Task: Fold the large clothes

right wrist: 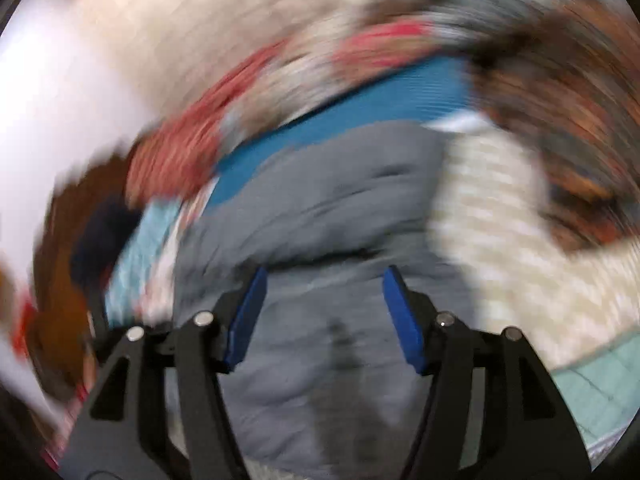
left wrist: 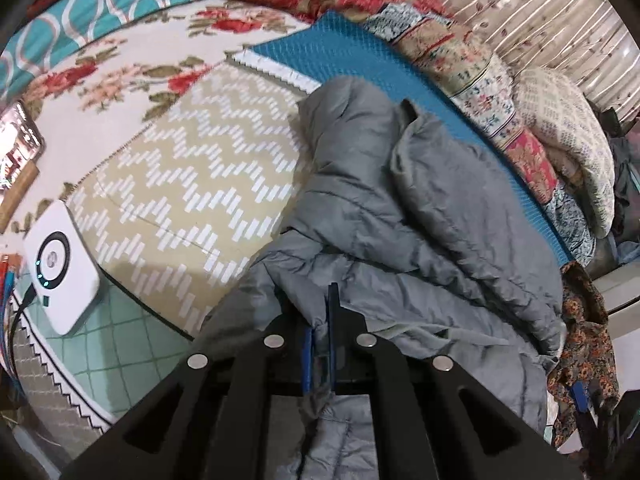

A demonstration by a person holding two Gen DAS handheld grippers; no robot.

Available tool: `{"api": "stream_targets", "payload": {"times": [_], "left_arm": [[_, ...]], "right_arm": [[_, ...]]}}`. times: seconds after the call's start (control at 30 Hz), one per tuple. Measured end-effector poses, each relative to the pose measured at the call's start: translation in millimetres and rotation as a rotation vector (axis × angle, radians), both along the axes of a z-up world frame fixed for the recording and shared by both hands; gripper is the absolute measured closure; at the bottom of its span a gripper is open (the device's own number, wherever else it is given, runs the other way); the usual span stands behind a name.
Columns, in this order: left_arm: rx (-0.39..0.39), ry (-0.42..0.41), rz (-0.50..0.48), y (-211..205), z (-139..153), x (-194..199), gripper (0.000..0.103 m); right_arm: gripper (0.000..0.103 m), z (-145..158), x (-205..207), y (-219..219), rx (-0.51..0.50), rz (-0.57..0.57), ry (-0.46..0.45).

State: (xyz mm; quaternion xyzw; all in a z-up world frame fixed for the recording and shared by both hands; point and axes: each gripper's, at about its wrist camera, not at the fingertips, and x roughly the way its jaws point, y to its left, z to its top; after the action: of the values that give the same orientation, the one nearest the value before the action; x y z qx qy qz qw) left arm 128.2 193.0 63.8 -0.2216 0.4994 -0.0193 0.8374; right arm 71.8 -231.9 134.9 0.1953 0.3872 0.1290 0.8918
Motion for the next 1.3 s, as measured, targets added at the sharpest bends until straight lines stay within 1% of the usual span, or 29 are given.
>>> {"api": "stream_targets", "payload": {"times": [0.07, 0.1, 0.13, 0.17, 0.2, 0.23, 0.27, 0.3, 0.4, 0.43, 0.47, 0.5, 0.53, 0.6, 0.67, 0.7, 0.73, 0.77, 0.8, 0.83, 0.87, 0.9, 0.93, 1.0, 1.03, 1.13, 1.17, 1.23, 1.3], "left_arm": [[0.008, -0.003, 0.006, 1, 4, -5, 0.031], [0.006, -0.008, 0.006, 0, 7, -8, 0.031], [0.000, -0.017, 0.004, 0, 11, -11, 0.031], [-0.007, -0.030, 0.002, 2, 16, -15, 0.031], [-0.019, -0.049, -0.001, 5, 23, -20, 0.031], [-0.045, -0.066, -0.006, 9, 31, -25, 0.034], [-0.071, -0.079, -0.012, 11, 35, -30, 0.035], [-0.095, -0.103, -0.012, 14, 44, -36, 0.035], [-0.076, -0.176, -0.004, 10, 64, -53, 0.035], [-0.070, -0.197, 0.000, 8, 70, -57, 0.035], [-0.073, -0.224, 0.003, 4, 75, -62, 0.035], [-0.077, -0.243, -0.005, -1, 78, -64, 0.035], [-0.071, -0.262, -0.027, -9, 80, -65, 0.035], [-0.027, -0.274, -0.089, -29, 78, -63, 0.035], [0.022, -0.255, -0.157, -52, 66, -55, 0.035], [0.050, -0.231, -0.185, -64, 55, -49, 0.035], [0.085, -0.209, -0.201, -72, 42, -44, 0.035], [0.128, -0.182, -0.209, -78, 28, -37, 0.035], [0.185, -0.136, -0.216, -84, 9, -27, 0.035], [0.245, -0.074, -0.220, -87, -13, -17, 0.035], [0.262, -0.040, -0.223, -85, -26, -11, 0.035], [0.251, -0.014, -0.226, -81, -38, -6, 0.035], [0.235, -0.011, -0.220, -77, -39, -5, 0.035], [0.203, -0.013, -0.195, -72, -27, -7, 0.035], [0.195, -0.032, -0.190, -70, -19, -10, 0.035], [0.153, -0.148, -0.193, -62, 19, -36, 0.035], [0.146, -0.164, -0.192, -61, 24, -41, 0.035], [0.125, -0.217, -0.203, -57, 38, -64, 0.035], [0.138, -0.243, -0.215, -58, 42, -88, 0.035]], "right_arm": [[0.045, -13, 12, 57, -0.096, 0.158, 0.028], [0.045, -24, 19, 78, -0.161, 0.188, 0.055], [0.045, -38, 29, 89, -0.209, 0.196, 0.087], [0.045, -62, 42, 100, -0.275, 0.188, 0.158], [0.045, -79, 48, 104, -0.312, 0.167, 0.206], [0.045, -90, 55, 106, -0.315, 0.144, 0.230], [0.045, -94, 57, 101, -0.287, 0.116, 0.216], [0.045, -91, 57, 102, -0.277, 0.106, 0.216], [0.044, -81, 49, 96, -0.229, 0.119, 0.207], [0.044, -75, 45, 91, -0.203, 0.113, 0.189], [0.044, -63, 35, 79, -0.157, 0.094, 0.143], [0.044, -54, 28, 74, -0.141, 0.077, 0.115], [0.044, -44, 18, 61, -0.129, 0.048, 0.077], [0.044, -36, 10, 37, -0.147, -0.011, 0.050], [0.044, -47, 13, 5, -0.183, -0.080, 0.085], [0.044, -59, 17, -15, -0.189, -0.134, 0.137], [0.044, -76, 21, -36, -0.168, -0.183, 0.209], [0.046, -87, 22, -45, -0.118, -0.200, 0.250], [0.048, -97, 17, -61, -0.018, -0.219, 0.256], [0.050, -98, 15, -67, 0.023, -0.235, 0.242], [0.050, -96, 13, -69, 0.044, -0.243, 0.239], [0.050, -94, 10, -70, 0.056, -0.247, 0.239], [0.050, -90, 5, -73, 0.071, -0.255, 0.235], [0.048, -84, -6, -77, 0.114, -0.278, 0.211], [0.048, -82, -7, -75, 0.139, -0.285, 0.193], [0.048, -68, -30, -79, 0.183, -0.269, 0.144], [0.048, -65, -37, -82, 0.199, -0.254, 0.131], [0.048, -60, -42, -74, 0.204, -0.236, 0.120], [0.048, -56, -56, -74, 0.162, -0.231, 0.099]]}}
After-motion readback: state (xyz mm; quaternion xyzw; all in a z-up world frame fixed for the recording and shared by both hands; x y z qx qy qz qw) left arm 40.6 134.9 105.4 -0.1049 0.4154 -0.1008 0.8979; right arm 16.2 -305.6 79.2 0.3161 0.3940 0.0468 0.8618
